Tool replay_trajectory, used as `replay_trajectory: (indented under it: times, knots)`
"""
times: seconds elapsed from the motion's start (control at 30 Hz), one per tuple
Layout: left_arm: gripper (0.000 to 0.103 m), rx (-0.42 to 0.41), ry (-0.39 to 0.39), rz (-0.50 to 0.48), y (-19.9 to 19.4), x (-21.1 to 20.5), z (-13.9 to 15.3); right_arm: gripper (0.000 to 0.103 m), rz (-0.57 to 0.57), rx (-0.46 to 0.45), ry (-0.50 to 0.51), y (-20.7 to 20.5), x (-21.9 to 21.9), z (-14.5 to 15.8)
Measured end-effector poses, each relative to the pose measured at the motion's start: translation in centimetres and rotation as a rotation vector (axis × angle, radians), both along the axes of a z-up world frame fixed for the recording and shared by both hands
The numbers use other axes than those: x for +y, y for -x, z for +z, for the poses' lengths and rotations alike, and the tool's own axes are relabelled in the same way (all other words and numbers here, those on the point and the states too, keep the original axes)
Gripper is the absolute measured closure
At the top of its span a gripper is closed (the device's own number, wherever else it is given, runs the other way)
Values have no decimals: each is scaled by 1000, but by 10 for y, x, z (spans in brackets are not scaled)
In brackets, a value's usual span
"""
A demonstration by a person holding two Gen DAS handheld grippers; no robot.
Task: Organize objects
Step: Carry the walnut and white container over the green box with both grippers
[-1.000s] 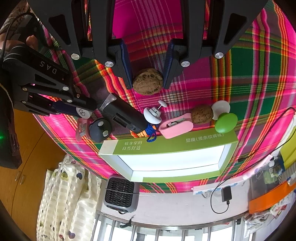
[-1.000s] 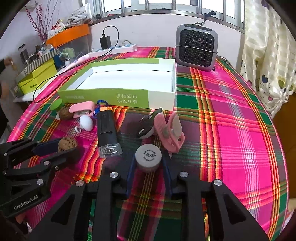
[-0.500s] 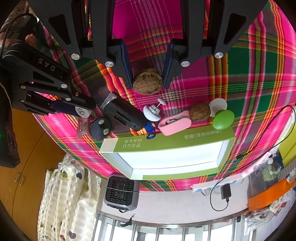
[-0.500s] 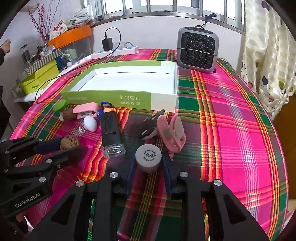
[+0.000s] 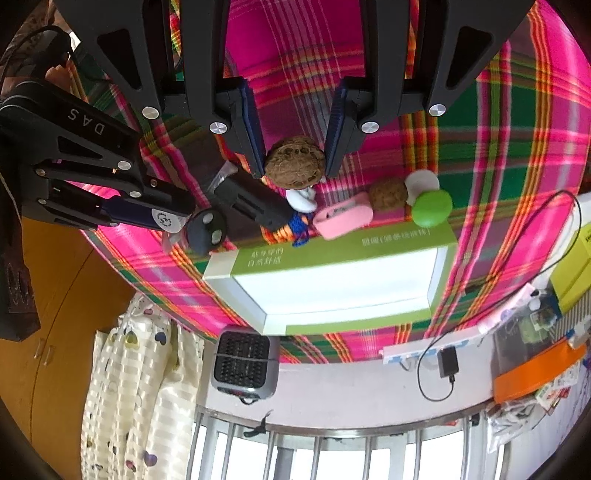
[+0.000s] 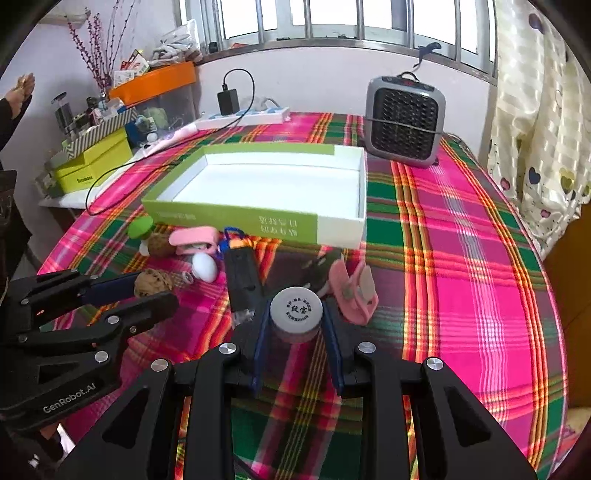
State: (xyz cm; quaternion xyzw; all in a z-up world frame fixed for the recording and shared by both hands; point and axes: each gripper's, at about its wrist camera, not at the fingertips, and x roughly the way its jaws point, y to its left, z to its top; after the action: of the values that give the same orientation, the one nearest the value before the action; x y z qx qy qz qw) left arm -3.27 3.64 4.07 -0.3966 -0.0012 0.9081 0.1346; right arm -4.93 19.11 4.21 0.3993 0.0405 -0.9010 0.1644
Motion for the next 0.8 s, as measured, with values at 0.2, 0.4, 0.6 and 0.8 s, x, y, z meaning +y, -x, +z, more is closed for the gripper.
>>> replay_trajectory:
  times: [0.2,0.4,0.6,0.8]
  knots:
    - [73,27,5,11,12,-4,11,74,15,18,-7,10,-5,11]
    - [73,47,14,31,26,-10,18,74,29,29,-2,25,-11,18]
    - [73,59,17,53,43,-16,22,74,46,36,2,41,-18,23]
    - [73,61,16,69,62,-21,23,74,59,32,8,58,-25,24]
